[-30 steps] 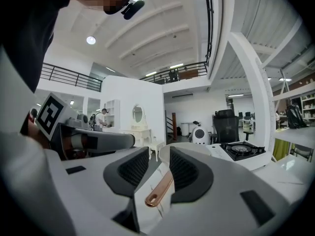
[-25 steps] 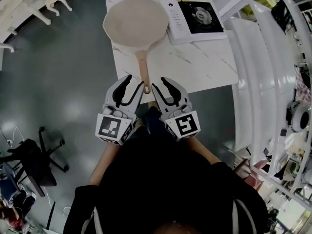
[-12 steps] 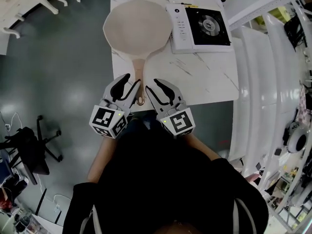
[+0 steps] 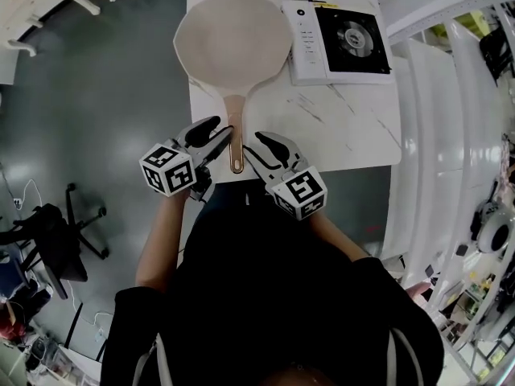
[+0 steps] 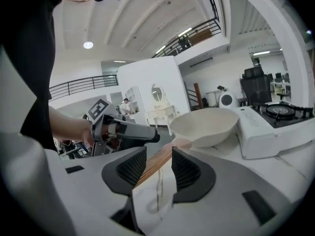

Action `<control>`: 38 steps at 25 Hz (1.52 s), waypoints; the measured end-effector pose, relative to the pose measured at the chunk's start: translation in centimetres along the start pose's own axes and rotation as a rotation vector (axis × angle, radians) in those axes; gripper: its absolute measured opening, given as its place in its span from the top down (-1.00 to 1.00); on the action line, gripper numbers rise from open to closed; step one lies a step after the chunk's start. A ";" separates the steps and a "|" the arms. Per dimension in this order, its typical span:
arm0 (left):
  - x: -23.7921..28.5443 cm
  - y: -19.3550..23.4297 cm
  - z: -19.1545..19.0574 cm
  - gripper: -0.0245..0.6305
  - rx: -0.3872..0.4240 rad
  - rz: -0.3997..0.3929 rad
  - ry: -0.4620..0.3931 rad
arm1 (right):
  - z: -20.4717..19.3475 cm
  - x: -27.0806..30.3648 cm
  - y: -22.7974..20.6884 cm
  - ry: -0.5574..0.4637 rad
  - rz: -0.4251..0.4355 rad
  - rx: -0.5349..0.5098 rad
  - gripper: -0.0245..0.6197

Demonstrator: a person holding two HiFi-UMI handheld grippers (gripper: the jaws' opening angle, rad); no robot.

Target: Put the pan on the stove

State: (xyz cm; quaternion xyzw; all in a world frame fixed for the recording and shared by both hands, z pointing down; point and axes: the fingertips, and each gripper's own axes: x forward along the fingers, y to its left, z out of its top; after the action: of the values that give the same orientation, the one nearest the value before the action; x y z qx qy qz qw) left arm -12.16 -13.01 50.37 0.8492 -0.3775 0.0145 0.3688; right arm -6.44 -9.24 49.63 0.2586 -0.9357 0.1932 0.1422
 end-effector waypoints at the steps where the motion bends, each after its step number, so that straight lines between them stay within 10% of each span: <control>1: 0.3 0.5 -0.4 0.29 -0.031 -0.016 0.016 | -0.5 0.3 -0.1 0.019 0.008 0.045 0.51; 15: 4.1 0.4 -4.3 0.04 -0.236 -0.382 0.276 | -4.5 3.1 1.4 0.165 0.308 0.526 0.25; 29: 6.1 -1.6 -5.0 0.25 -0.191 -0.554 0.237 | -5.3 5.9 3.7 0.228 0.480 0.536 0.27; 38: 6.4 -1.8 -5.1 0.28 -0.164 -0.499 0.265 | -5.0 5.5 3.5 0.166 0.489 0.549 0.31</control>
State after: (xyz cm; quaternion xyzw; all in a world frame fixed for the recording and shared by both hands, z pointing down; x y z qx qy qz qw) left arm -5.06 -12.99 54.94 0.8740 -0.1055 0.0035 0.4744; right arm -12.06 -6.69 55.09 0.0395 -0.8686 0.4852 0.0927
